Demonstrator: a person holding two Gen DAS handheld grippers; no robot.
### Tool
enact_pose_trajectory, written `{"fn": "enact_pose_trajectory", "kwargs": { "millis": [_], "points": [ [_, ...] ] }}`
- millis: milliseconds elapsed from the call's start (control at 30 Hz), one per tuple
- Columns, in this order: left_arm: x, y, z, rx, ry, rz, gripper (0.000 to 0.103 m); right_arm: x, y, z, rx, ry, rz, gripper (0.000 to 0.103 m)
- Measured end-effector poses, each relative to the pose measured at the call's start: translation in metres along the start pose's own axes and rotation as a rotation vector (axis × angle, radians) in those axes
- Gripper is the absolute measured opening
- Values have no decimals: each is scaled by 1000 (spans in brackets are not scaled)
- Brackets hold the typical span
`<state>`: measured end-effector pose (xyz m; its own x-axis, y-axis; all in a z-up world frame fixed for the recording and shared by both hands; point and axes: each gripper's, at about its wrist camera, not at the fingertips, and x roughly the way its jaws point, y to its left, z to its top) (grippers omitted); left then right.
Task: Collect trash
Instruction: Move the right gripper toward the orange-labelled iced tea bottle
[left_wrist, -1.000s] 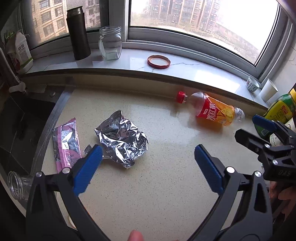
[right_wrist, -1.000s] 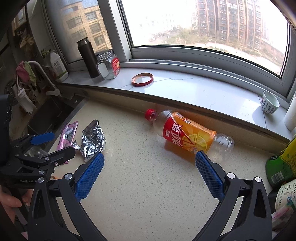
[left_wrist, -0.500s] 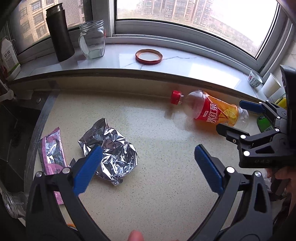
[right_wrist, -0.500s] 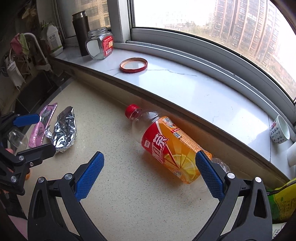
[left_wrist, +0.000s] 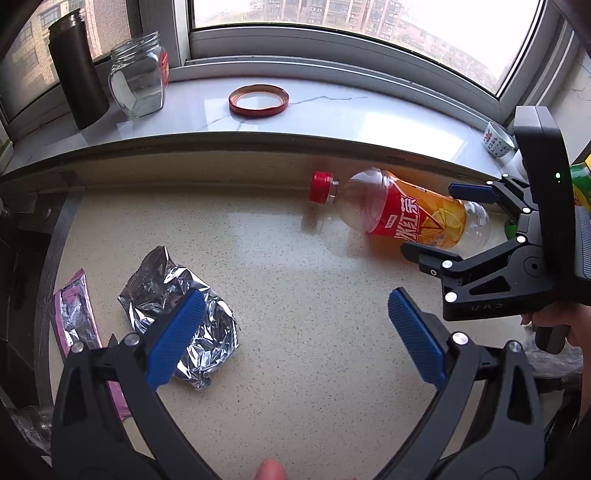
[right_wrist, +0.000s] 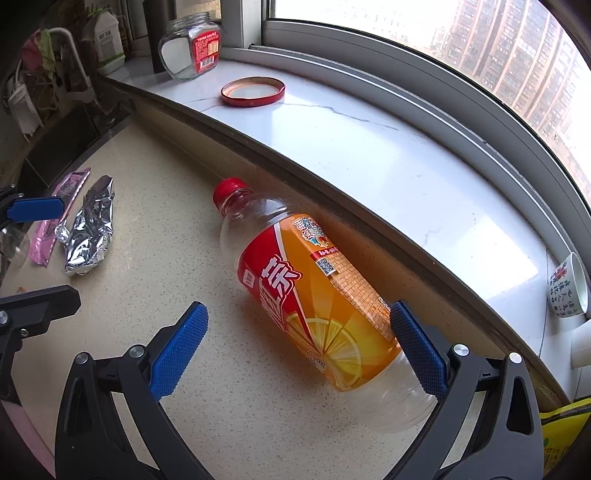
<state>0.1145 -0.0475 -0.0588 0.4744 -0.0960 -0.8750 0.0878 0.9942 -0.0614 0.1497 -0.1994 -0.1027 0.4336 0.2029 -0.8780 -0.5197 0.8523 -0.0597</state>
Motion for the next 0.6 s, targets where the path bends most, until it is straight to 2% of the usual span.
{"fn": "enact_pose_trajectory", "kwargs": {
  "millis": [133,600],
  "points": [
    [9,-6,2,11,12,-12,97,11,-3,-1,-48,16,-35,98],
    [39,-14,11,35,37,-53,97,36,-6,-12,-180,75,-67,96]
  ]
}}
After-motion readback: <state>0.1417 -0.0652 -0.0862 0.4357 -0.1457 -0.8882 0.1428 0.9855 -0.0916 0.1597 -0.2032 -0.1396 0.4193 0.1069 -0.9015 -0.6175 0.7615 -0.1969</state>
